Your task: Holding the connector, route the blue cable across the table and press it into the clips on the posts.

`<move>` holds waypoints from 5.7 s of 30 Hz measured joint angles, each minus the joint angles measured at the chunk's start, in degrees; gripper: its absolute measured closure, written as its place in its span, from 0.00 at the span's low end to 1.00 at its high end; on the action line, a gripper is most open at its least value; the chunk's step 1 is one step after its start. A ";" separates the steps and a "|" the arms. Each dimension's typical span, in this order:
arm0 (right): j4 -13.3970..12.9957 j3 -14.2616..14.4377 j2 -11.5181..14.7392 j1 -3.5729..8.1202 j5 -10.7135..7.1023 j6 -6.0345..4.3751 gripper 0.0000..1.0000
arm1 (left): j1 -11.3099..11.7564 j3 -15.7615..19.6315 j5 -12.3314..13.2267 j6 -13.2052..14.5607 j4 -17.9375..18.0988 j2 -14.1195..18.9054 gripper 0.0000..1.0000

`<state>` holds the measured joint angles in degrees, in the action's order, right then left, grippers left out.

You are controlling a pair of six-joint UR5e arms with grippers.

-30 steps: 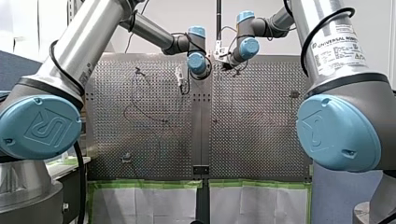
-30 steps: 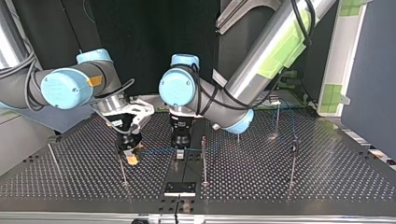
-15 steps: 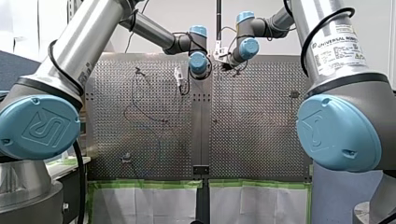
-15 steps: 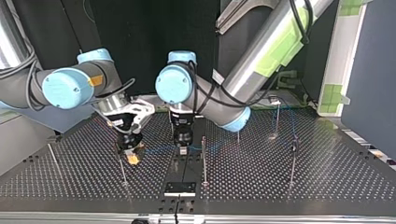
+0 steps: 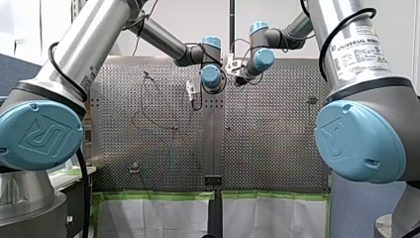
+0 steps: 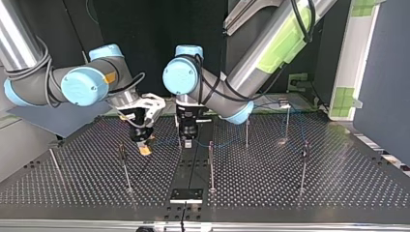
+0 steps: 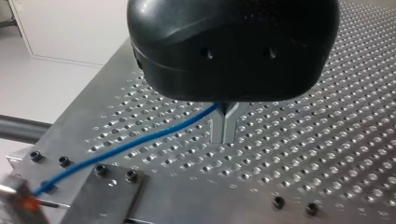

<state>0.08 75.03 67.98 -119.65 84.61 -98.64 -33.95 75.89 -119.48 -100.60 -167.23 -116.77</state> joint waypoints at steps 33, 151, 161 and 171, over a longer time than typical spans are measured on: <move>-11.52 16.08 -0.40 2.19 1.29 0.98 1.00 | -0.11 15.50 7.14 -2.48 15.51 -4.62 1.00; -18.51 16.24 -8.95 15.15 -4.88 1.76 1.00 | -10.14 7.58 2.32 -3.59 7.42 -10.41 0.00; -17.71 16.24 -8.91 15.84 -6.92 1.79 1.00 | -13.43 2.47 0.98 -4.77 4.44 -15.27 0.00; -17.17 16.24 -8.79 16.21 -7.32 2.36 1.00 | -12.18 -2.35 -0.31 -4.98 -0.10 -20.08 0.00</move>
<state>-17.09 91.27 59.20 -103.44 77.29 -96.28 -46.13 73.53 -119.79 -105.58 -167.32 -136.85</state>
